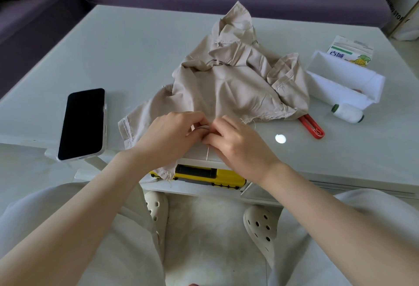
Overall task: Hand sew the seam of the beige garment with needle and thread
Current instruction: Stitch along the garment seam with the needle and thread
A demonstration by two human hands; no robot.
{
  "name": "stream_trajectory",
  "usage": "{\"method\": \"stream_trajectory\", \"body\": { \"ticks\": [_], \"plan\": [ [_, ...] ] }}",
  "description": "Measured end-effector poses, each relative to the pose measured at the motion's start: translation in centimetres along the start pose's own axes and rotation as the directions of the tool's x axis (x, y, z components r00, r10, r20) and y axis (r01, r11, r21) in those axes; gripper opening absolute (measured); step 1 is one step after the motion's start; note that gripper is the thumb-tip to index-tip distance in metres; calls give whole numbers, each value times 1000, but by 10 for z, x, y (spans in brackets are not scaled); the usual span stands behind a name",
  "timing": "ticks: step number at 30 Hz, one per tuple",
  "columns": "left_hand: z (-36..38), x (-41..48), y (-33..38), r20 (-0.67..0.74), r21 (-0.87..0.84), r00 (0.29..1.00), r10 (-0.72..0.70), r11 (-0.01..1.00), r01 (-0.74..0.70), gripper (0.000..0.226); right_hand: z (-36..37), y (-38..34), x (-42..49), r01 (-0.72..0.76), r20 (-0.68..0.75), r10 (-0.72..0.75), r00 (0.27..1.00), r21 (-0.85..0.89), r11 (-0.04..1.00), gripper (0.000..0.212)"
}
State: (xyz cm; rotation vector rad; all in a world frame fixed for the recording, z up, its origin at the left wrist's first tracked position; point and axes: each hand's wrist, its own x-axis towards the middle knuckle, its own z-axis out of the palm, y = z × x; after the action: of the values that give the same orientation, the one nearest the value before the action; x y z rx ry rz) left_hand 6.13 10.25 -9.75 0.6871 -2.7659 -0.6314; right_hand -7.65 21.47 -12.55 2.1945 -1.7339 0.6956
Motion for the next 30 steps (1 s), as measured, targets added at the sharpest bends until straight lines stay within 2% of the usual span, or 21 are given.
{"method": "stream_trajectory", "body": {
  "ticks": [9, 13, 16, 20, 22, 25, 27, 29, 30],
  "plan": [
    [2, -1, -2, 42, 57, 999, -34, 998, 32, 15, 3, 1, -3, 68, 19, -72, 997, 150, 986, 7],
    [2, 1, -3, -37, 51, 997, -61, 997, 63, 19, 11, -2, -11, 116, 72, -138, 988, 247, 962, 5],
    [1, 2, -3, -52, 55, 995, -86, 995, 89, 19, 12, -5, -16, 28, 54, -48, 997, 337, 941, 11],
    [4, 3, -3, -7, 116, 996, -94, 989, 95, 16, -4, -8, -11, -165, -32, 211, 977, 517, 840, 16],
    [6, 3, -2, 0, 53, 998, -58, 997, 58, 22, -17, -9, -8, -304, -3, 398, 917, 641, 705, 18],
    [9, 3, 4, 29, -52, 996, 89, 995, -88, 37, -33, -9, -9, -460, 111, 650, 752, 794, 397, 23],
    [10, 3, 12, 94, -107, 982, 163, 982, -153, 45, -37, -4, -12, -480, 139, 766, 628, 844, 241, 28],
    [13, 2, 22, 205, -179, 959, 196, 971, -160, 51, -38, 3, -14, -476, 155, 832, 533, 868, 143, 30],
    [14, 1, 27, 254, -217, 945, 205, 964, -151, 48, -38, 6, -16, -473, 164, 850, 501, 874, 110, 31]
  ]
}}
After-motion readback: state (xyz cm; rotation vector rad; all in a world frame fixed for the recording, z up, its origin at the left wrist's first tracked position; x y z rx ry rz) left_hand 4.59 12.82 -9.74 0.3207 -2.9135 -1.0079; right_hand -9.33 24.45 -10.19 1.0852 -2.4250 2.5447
